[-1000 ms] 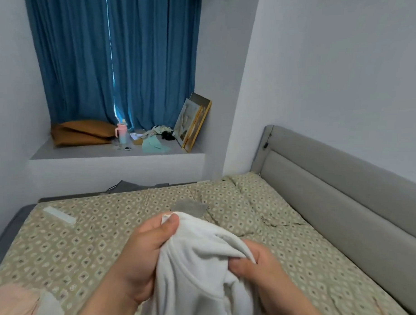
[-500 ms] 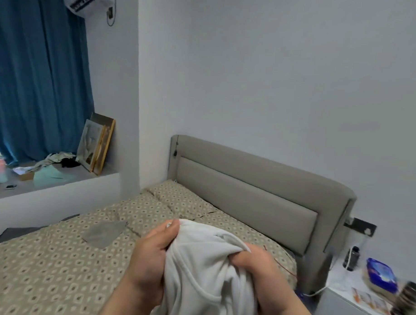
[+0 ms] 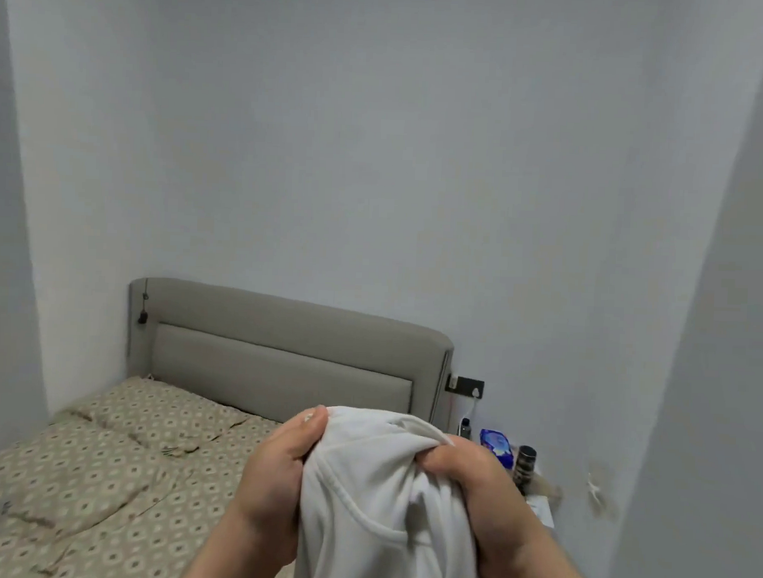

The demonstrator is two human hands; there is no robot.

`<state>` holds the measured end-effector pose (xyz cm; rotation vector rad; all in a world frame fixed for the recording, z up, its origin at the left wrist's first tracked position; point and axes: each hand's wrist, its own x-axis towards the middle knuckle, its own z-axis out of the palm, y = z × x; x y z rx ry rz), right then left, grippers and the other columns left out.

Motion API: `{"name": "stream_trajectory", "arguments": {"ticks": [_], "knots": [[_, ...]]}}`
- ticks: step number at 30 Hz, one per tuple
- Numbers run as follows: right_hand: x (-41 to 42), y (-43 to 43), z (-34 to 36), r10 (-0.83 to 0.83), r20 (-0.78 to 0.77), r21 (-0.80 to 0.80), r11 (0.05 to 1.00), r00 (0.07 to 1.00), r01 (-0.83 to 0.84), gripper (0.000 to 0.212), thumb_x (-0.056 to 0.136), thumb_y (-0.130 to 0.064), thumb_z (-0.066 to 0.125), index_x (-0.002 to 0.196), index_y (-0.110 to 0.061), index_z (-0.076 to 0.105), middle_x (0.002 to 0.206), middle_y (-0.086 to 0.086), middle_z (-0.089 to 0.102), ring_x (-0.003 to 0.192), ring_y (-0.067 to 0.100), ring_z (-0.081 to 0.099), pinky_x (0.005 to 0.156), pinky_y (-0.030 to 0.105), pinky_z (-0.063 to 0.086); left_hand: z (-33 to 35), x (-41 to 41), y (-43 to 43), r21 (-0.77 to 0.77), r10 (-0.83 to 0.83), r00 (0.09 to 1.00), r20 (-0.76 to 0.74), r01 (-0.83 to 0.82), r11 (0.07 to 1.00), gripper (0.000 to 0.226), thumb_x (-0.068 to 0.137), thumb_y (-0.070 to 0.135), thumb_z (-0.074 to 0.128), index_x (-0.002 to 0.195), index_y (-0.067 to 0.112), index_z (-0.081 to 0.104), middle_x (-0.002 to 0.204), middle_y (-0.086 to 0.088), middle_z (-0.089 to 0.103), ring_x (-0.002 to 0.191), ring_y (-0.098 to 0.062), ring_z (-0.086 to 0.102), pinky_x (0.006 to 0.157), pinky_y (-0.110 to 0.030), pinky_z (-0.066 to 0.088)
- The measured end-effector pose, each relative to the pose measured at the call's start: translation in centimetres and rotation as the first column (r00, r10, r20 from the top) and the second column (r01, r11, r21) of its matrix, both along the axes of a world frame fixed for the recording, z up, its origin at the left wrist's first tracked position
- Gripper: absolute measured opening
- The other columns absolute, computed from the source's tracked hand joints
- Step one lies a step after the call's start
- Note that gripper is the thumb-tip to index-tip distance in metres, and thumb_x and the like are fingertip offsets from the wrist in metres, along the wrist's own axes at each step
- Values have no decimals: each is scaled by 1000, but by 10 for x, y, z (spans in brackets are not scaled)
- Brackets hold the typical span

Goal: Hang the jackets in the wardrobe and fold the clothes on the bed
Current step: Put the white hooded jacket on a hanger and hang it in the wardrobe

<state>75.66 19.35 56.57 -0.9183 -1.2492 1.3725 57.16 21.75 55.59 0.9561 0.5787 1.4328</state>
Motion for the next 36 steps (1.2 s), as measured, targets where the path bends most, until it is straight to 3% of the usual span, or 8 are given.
{"name": "stream_trajectory", "arguments": {"ticks": [9,13,16,18,22,26,32,36], "knots": [[69,16,4,-300,91,57,954,950,295,54,54,-18,67,101,8,71,112,35,65,96,32,65,86,44,47,7,73,62,66,-287,957,-45,289,955,36,81,25,52,83,-1,77,94,-29,71,80,-31,73,60,-31,57],[87,22,-8,-357,95,54,934,929,353,41,59,-13,62,95,-7,80,103,22,72,91,25,68,77,26,54,-1,96,86,46,-357,933,-48,359,932,34,80,20,53,83,-5,75,96,-33,69,80,-34,72,62,-33,58],[101,34,-29,-469,78,-33,881,880,472,48,55,-13,65,100,-6,78,111,26,70,106,33,67,96,42,50,-19,121,109,-8,-424,900,-97,425,905,33,79,22,54,84,-2,76,96,-32,70,81,-34,72,62,-33,58],[106,31,-41,-508,90,-82,853,857,515,56,49,-15,69,101,6,74,114,33,66,104,36,65,101,52,44,-27,131,111,-52,-461,882,-96,459,887,34,80,23,54,87,-2,76,99,-32,70,88,-37,72,72,-39,58],[120,18,-59,-592,140,-123,785,794,607,58,48,-23,74,100,1,75,112,24,70,107,30,67,97,43,48,-52,161,122,-147,-544,835,-75,531,835,42,78,24,57,96,-12,68,107,-37,65,103,-48,64,98,-54,44],[140,-7,-65,-633,190,-147,738,751,659,53,59,-23,74,107,1,72,114,21,71,113,34,64,102,45,46,-61,193,118,-204,-639,767,-61,618,760,53,76,26,58,108,-17,58,107,-37,65,90,-38,67,86,-46,50],[179,-30,-71,-696,222,-127,674,683,728,53,60,-26,78,104,2,72,113,24,70,107,31,67,96,40,50,-70,241,117,-205,-742,655,-140,714,669,31,75,29,61,81,1,75,96,-30,70,83,-35,70,78,-42,53],[212,-32,-83,-710,239,-130,653,663,746,43,69,-16,72,108,3,72,112,22,71,106,28,66,95,38,49,-80,276,118,-241,-740,639,-210,700,672,26,78,22,61,82,-1,72,85,-23,73,72,-26,72,61,-31,57]]}}
